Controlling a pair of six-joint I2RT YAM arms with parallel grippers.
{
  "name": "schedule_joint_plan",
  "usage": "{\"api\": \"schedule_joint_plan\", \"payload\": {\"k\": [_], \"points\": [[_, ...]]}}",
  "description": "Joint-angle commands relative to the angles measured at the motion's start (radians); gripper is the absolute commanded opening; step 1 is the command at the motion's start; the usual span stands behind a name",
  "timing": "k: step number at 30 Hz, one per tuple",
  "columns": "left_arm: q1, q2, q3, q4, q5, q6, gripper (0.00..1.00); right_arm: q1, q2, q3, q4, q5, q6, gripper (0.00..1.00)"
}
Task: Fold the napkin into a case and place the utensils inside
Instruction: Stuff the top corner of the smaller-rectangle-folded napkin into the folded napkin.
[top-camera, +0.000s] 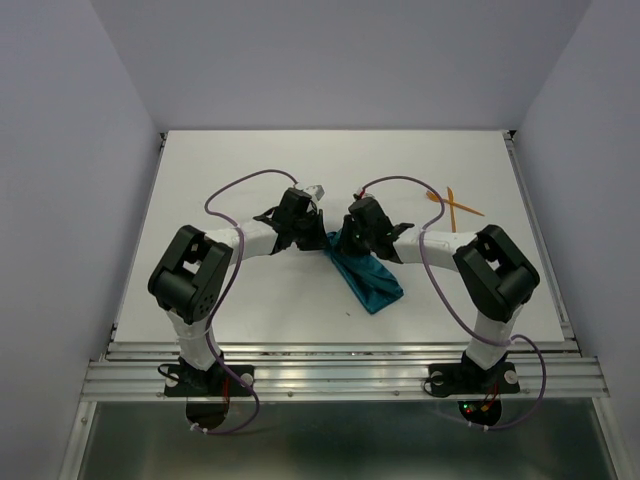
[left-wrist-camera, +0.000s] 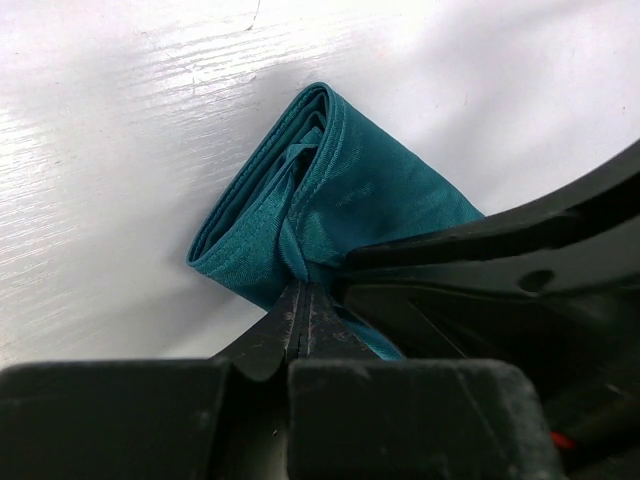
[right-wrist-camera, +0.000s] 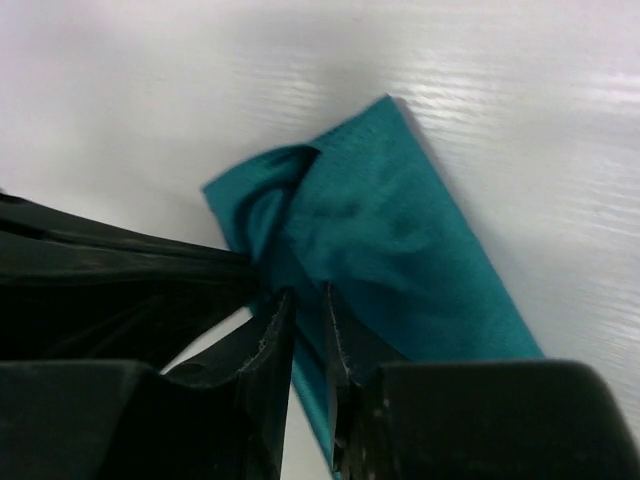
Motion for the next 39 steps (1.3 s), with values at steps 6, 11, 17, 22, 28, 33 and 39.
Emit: {"api": "schedule_joint_plan", "payload": {"k": [6, 11, 17, 22, 28, 33, 39], "points": [[0.009, -0.011, 0.014, 0.030, 0.017, 0.002, 0.00, 0.008, 0.025, 0.049, -0.099, 0.106, -0.134, 0.30], [0.009, -0.008, 0.018, 0.030, 0.021, 0.002, 0.00, 0.008, 0.025, 0.043, -0.096, 0.109, -0.139, 0.31], [0.011, -0.005, 0.020, 0.029, 0.023, 0.002, 0.00, 0.008, 0.036, 0.054, -0.072, 0.089, -0.147, 0.36], [0.011, -0.001, 0.023, 0.029, 0.026, 0.001, 0.00, 0.018, 0.071, 0.067, -0.058, 0.073, -0.148, 0.35], [0.009, 0.002, 0.024, 0.029, 0.032, 0.001, 0.00, 0.027, 0.086, 0.063, -0.051, 0.087, -0.125, 0.14], [0.009, 0.003, 0.027, 0.027, 0.034, 0.001, 0.00, 0.027, 0.054, 0.046, -0.041, 0.095, -0.115, 0.01], [0.009, 0.008, 0.037, 0.026, 0.034, -0.001, 0.00, 0.027, -0.004, 0.026, -0.036, 0.081, -0.107, 0.01]]}}
